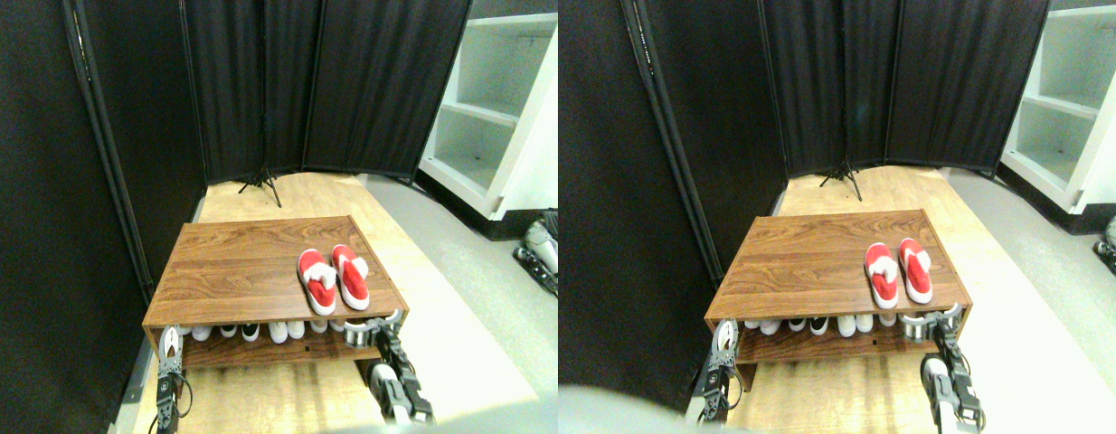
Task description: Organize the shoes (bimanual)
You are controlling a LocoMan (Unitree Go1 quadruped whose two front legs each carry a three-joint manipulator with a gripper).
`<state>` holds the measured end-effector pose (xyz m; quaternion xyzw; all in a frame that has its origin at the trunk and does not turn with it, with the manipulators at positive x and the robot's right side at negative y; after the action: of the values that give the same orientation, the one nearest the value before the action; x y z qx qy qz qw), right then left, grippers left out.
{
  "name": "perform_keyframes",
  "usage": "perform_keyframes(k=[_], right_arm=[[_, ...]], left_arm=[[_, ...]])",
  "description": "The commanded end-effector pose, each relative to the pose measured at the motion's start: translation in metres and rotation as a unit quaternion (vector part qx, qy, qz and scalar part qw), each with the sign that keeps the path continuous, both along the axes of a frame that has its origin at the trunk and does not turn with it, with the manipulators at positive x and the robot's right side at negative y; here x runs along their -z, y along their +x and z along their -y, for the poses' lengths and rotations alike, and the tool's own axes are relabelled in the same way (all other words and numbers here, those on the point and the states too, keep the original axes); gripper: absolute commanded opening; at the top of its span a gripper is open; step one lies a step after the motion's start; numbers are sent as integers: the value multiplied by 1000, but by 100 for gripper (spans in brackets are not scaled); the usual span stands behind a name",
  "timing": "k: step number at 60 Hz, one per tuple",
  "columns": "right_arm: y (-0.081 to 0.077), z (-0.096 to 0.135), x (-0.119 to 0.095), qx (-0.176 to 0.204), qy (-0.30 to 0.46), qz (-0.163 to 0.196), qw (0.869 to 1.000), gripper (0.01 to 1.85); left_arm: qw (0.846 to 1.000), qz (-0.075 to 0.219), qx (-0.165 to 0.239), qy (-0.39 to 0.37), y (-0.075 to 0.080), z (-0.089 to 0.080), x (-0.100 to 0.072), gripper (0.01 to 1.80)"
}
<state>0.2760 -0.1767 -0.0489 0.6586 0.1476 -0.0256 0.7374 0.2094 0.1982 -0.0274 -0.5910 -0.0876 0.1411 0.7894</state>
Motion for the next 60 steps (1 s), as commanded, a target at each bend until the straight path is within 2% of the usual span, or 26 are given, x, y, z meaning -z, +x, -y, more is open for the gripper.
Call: perform_keyframes(k=[1, 8, 10, 12, 14, 19, 21, 22, 23, 26, 34, 36, 39, 46, 48, 52, 58, 60], right_arm=[[-11, 3, -19, -11, -12, 51, 999, 150], [-23, 12, -25, 6, -9, 59, 998, 132], [-25, 16, -28, 24, -29, 64, 997, 111], [-26, 17, -29, 32, -35, 62, 997, 104], [-30, 20, -33, 64, -52, 60, 995, 79], [-40, 27, -43, 99, -110, 56, 987, 39], [-41, 29, -44, 101, -112, 57, 987, 35], [-44, 33, -47, 103, -131, 74, 983, 20], [-44, 35, -49, 106, -133, 82, 982, 13], [-43, 41, -50, 112, -137, 93, 980, 3], [-36, 53, -51, 132, -131, 111, 976, 1], [-31, 58, -53, 139, -149, 127, 971, 1], [-24, 62, -54, 148, -156, 129, 968, 1], [-8, 69, -54, 163, -181, 120, 962, 1], [2, 72, -54, 171, -170, 114, 964, 1], [13, 74, -53, 181, -168, 102, 964, 1], [32, 78, -49, 180, -180, 95, 962, 1], [41, 78, -45, 186, -156, 83, 967, 1]], left_arm=[[1000, 27, 2, 0, 3, 3, -9, 1], [1000, 25, 1, -2, 4, 4, -8, 1], [1000, 25, 2, -3, 4, 5, -8, 1], [1000, 25, 3, -4, 4, 5, -8, 1], [1000, 24, 1, -3, 5, 4, -7, 1], [1000, 25, 3, -5, 5, 4, -7, 1], [1000, 25, 3, -5, 5, 4, -7, 1], [1000, 26, 2, -3, 5, 3, -6, 1], [1000, 26, 2, -4, 5, 3, -6, 1], [1000, 26, 3, -3, 4, 3, -6, 1], [1000, 24, -2, 3, 3, 2, -6, 1], [1000, 25, -2, 3, 2, 2, -7, 1], [1000, 24, 0, 3, 1, 2, -7, 1], [1000, 24, -2, 0, -2, 3, -7, 1], [1000, 25, -2, 2, -3, 3, -7, 1], [1000, 25, -3, 2, -5, 3, -8, 1], [1000, 27, -8, -2, -7, 4, -9, 1], [1000, 27, -8, 2, -8, 4, -9, 1]])
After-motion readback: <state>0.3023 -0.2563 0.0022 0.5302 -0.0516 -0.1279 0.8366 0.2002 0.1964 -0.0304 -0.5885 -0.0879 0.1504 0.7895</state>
